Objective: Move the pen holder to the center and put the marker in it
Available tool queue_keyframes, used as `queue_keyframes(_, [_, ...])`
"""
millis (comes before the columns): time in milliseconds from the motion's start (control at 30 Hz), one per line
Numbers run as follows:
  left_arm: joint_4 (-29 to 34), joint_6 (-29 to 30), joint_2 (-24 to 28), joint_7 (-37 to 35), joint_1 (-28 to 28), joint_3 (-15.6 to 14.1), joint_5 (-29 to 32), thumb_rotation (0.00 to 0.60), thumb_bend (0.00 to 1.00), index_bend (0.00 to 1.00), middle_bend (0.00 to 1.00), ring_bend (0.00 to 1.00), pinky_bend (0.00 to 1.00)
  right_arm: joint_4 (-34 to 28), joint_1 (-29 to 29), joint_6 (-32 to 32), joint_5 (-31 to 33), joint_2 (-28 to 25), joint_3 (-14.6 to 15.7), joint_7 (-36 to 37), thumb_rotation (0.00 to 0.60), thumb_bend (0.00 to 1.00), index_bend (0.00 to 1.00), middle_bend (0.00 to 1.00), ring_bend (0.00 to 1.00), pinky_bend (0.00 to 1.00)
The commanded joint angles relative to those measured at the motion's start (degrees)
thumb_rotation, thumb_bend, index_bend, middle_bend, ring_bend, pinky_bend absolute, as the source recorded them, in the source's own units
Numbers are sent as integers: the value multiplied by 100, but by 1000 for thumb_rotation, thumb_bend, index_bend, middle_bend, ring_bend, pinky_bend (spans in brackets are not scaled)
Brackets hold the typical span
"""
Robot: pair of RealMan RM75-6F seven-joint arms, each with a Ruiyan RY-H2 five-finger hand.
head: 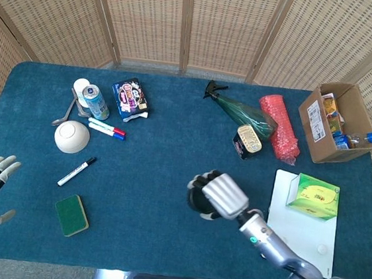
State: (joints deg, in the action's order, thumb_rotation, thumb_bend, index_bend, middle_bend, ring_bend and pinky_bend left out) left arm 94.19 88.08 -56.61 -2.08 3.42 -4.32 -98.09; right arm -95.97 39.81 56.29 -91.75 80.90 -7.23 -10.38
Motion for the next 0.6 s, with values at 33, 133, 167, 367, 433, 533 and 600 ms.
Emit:
queue_keyframes(33, [6,45,22,-80,-10,-15,-49,600,42,30,0,0,0,-211,575,-653,450,673,-347,-853,600,0,492,501,428,400])
queue_keyframes(133, [0,54,28,-134,-3,-28,-90,600,42,30,0,0,0,-172,869,-953,904,1029,-546,-1280,600,0,492,500,428,401])
queue_keyframes(167, [2,56,34,-159,-2,-34,-100,600,42,30,0,0,0,-147,961,-1024,1042,1131,-611,-1397,600,0,492,500,428,401])
queue_keyframes(367, [-27,106,53,-239,-15,-57,-157,600,43,30,0,0,0,-39,1406,-1194,1725,1611,-869,-2066,600,0,493,498,428,401])
queue_keyframes(433, [-47,124,63,-288,-17,-56,-160,600,43,31,0,0,0,15,1563,-1212,1983,1781,-914,-2305,600,0,494,498,428,401])
queue_keyframes(533, [-99,141,84,-406,-12,-54,-158,600,43,31,0,0,0,215,1751,-1183,2335,2016,-939,-2590,600,0,495,498,428,400])
queue_keyframes(600, [-133,149,94,-460,-8,-46,-147,600,43,31,0,0,0,330,1819,-1137,2539,2108,-924,-2691,600,0,495,498,428,401])
